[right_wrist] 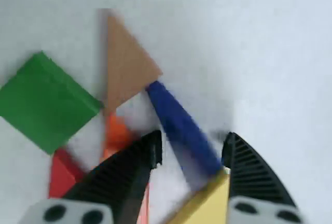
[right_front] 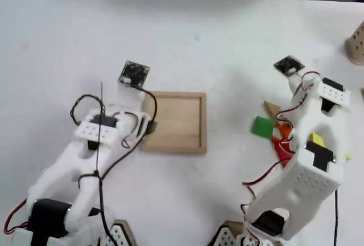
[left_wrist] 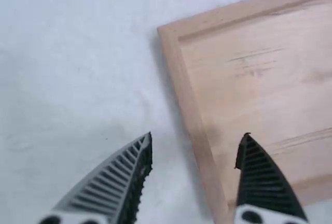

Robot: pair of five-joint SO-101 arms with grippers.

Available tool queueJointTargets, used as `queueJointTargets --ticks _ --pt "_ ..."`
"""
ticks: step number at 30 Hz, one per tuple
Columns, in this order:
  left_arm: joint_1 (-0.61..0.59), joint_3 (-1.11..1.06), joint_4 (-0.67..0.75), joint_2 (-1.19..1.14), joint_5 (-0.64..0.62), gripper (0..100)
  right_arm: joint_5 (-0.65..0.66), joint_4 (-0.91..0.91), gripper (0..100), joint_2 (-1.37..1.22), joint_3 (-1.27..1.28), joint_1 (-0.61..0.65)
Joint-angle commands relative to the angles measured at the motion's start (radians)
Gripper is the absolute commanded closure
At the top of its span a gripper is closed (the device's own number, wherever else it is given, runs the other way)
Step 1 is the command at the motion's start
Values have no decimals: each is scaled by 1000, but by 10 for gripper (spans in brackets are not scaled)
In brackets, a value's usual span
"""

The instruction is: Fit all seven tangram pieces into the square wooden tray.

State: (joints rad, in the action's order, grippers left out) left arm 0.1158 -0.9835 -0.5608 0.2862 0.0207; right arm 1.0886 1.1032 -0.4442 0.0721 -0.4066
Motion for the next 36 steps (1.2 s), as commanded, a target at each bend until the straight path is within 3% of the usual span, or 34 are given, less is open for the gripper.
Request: queueJointTargets --ticks 1,17,26,36 --pt "-5 52 11 -2 29 732 15 50 796 8 -18 33" --pt "-4 51 11 -2 31 732 5 51 798 21 -29 27" --pt "-4 51 11 -2 31 732 -144 53 986 21 -132 5" --pt "-5 51 11 -2 26 732 -150 283 981 21 -275 13"
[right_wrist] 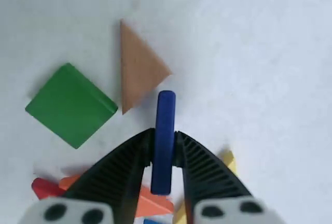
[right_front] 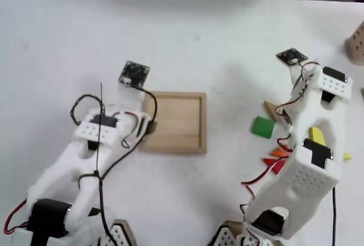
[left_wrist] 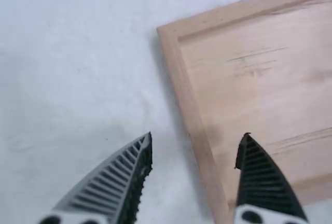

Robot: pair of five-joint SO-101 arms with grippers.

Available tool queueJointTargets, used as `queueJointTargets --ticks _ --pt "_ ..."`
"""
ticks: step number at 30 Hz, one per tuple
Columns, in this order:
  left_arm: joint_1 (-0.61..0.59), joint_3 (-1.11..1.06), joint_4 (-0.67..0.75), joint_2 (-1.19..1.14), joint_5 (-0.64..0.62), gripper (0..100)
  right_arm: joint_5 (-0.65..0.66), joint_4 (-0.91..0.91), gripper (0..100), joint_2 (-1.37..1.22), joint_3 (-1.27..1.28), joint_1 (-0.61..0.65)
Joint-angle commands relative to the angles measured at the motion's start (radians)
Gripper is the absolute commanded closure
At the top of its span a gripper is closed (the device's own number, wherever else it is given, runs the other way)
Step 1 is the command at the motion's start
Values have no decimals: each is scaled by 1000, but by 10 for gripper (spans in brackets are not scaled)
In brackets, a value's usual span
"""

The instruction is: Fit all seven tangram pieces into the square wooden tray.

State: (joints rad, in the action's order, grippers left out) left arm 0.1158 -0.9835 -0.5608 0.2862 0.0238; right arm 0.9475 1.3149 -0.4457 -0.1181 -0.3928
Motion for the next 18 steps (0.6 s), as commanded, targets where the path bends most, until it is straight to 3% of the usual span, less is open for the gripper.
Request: queueJointTargets --ticks 1,9,18 --pt "-7 51 11 -2 21 732 -9 102 981 22 -104 1" --pt "-16 54 15 -2 20 732 -150 394 981 22 -249 101" --pt "-136 106 17 -1 20 732 -382 404 981 165 -153 329"
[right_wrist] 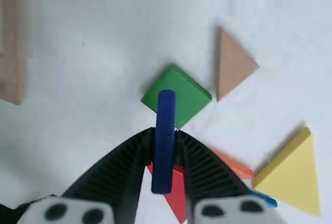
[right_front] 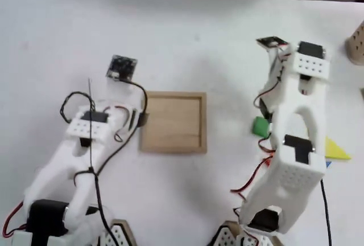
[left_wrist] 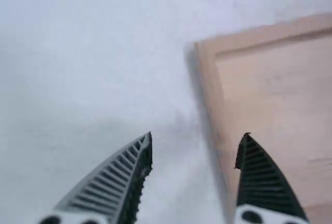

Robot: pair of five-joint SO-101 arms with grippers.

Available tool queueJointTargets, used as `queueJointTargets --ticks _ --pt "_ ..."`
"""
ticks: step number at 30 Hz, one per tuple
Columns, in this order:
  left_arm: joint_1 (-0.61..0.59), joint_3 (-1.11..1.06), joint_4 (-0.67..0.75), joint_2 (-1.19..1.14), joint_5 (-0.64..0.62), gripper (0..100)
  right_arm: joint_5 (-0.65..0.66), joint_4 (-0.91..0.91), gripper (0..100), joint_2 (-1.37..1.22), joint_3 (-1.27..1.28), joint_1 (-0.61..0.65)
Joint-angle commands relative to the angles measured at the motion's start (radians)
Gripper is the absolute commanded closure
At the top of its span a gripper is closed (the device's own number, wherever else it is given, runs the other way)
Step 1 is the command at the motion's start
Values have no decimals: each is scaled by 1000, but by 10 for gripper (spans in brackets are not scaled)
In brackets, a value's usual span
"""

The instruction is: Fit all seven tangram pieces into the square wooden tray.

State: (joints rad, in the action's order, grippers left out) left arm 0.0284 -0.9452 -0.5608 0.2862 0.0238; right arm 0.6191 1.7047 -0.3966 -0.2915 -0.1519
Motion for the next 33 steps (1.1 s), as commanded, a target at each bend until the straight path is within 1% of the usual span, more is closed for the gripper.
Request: queueJointTargets --ticks 1,4,8,10,14,19,21,23,25,30,33 --pt "-56 72 17 -1 20 732 -77 15 981 134 38 125" --pt "-73 78 14 2 8 732 -163 13 981 170 71 249" --pt "-122 92 15 -2 -110 732 -270 -35 981 174 78 407" --pt "-143 95 17 -2 -138 732 -328 -70 981 173 80 472" --pt "-151 98 17 -4 -141 732 -437 -124 981 160 89 595" --pt "-150 98 17 -4 -141 732 -549 -274 978 36 120 699" --pt "-150 98 17 -4 -141 732 -557 -318 977 -27 115 717" --pt "-148 98 17 -4 -141 732 -535 -328 968 -77 91 728" --pt "-148 98 17 -4 -141 732 -517 -283 926 -105 35 734" --pt "-145 98 17 -4 -141 732 -462 -157 783 -136 -110 739" --pt "-145 98 17 -4 -141 732 -423 -96 753 -140 -172 743"
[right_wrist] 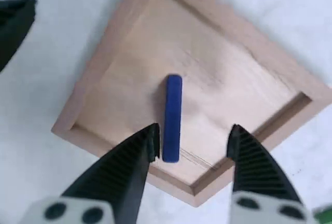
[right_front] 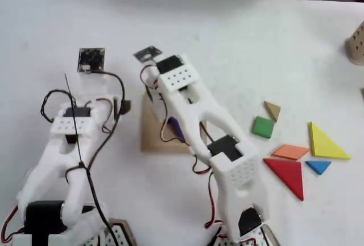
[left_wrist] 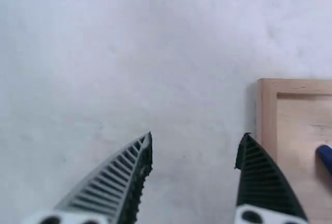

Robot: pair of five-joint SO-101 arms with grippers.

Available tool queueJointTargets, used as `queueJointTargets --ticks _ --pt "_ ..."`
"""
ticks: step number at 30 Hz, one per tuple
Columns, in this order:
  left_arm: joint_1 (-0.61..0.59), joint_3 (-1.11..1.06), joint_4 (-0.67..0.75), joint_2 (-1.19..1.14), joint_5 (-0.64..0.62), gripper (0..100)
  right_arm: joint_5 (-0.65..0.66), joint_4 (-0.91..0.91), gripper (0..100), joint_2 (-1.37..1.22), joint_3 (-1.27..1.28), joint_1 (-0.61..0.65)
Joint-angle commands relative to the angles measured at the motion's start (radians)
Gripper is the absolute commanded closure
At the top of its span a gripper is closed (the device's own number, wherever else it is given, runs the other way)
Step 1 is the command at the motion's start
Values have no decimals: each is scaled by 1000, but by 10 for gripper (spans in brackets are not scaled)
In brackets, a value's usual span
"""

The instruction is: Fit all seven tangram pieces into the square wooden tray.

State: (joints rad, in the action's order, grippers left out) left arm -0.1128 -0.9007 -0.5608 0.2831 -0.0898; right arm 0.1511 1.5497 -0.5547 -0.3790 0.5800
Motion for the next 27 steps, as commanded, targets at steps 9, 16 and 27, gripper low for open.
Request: queueJointTargets --ticks 9,16,27 --pt "-2 54 17 -1 -28 732 115 176 759 211 -133 -90" --pt "41 46 12 -1 -23 732 117 162 968 450 149 -188" --pt "151 21 17 5 44 980 241 -114 981 766 816 -536"
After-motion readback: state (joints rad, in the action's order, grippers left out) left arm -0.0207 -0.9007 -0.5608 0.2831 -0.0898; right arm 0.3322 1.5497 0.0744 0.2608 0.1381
